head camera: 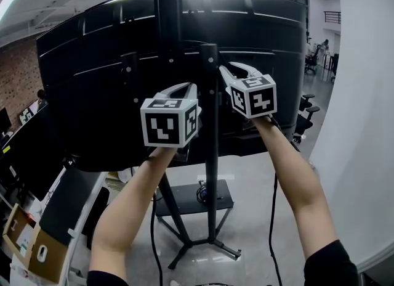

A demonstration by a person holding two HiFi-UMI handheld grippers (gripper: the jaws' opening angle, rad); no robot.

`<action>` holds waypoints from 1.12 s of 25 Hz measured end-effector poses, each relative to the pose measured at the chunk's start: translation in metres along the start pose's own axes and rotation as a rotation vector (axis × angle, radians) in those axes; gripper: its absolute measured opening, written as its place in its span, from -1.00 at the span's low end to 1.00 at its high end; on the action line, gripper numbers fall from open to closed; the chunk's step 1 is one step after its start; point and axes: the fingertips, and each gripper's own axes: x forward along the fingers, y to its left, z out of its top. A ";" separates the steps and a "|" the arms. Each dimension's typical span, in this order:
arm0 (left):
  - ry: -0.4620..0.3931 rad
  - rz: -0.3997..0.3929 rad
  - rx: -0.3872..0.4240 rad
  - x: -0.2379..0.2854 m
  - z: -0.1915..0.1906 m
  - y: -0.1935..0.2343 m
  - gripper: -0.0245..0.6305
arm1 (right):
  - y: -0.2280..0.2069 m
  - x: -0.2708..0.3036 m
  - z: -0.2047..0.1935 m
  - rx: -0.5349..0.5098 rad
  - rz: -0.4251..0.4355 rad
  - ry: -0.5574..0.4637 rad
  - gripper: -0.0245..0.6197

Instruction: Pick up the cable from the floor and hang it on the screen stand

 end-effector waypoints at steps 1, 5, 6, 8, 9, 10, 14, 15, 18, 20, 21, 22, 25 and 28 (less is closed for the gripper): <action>0.001 0.000 -0.001 0.000 -0.001 -0.001 -0.93 | 0.000 -0.001 -0.003 -0.008 0.000 0.001 -0.71; 0.015 -0.006 -0.006 0.003 -0.008 -0.005 -0.93 | -0.001 -0.007 -0.013 -0.010 -0.002 0.005 -0.73; 0.018 -0.009 -0.008 0.004 -0.009 -0.006 -0.93 | -0.001 -0.008 -0.014 -0.010 -0.004 0.004 -0.73; 0.024 -0.015 -0.014 0.005 -0.013 -0.006 -0.93 | -0.001 -0.011 -0.015 -0.010 -0.008 -0.002 -0.73; 0.026 -0.018 -0.017 0.004 -0.015 -0.006 -0.93 | 0.001 -0.013 -0.014 -0.009 -0.008 -0.005 -0.73; 0.028 -0.019 -0.021 0.003 -0.017 -0.006 -0.93 | 0.003 -0.016 -0.013 -0.008 -0.007 -0.007 -0.73; 0.038 -0.028 -0.050 -0.006 -0.028 -0.003 -0.93 | 0.017 -0.026 -0.014 -0.010 -0.015 0.008 -0.73; 0.042 -0.032 -0.057 -0.010 -0.032 -0.002 -0.93 | 0.022 -0.029 -0.016 -0.009 -0.017 0.016 -0.73; 0.051 -0.044 -0.069 -0.025 -0.040 0.001 -0.93 | 0.040 -0.039 -0.021 0.001 -0.028 0.032 -0.73; 0.056 -0.054 -0.073 -0.038 -0.045 0.003 -0.93 | 0.055 -0.047 -0.025 0.019 -0.033 0.043 -0.73; 0.059 -0.058 -0.076 -0.044 -0.049 0.005 -0.93 | 0.064 -0.050 -0.027 0.027 -0.032 0.049 -0.73; 0.063 -0.062 -0.080 -0.049 -0.052 0.006 -0.93 | 0.074 -0.054 -0.029 0.032 -0.030 0.055 -0.73; 0.070 -0.075 -0.082 -0.067 -0.062 0.009 -0.93 | 0.106 -0.065 -0.033 0.046 -0.022 0.068 -0.74; 0.074 -0.083 -0.073 -0.087 -0.072 0.008 -0.93 | 0.137 -0.080 -0.037 0.066 -0.015 0.085 -0.75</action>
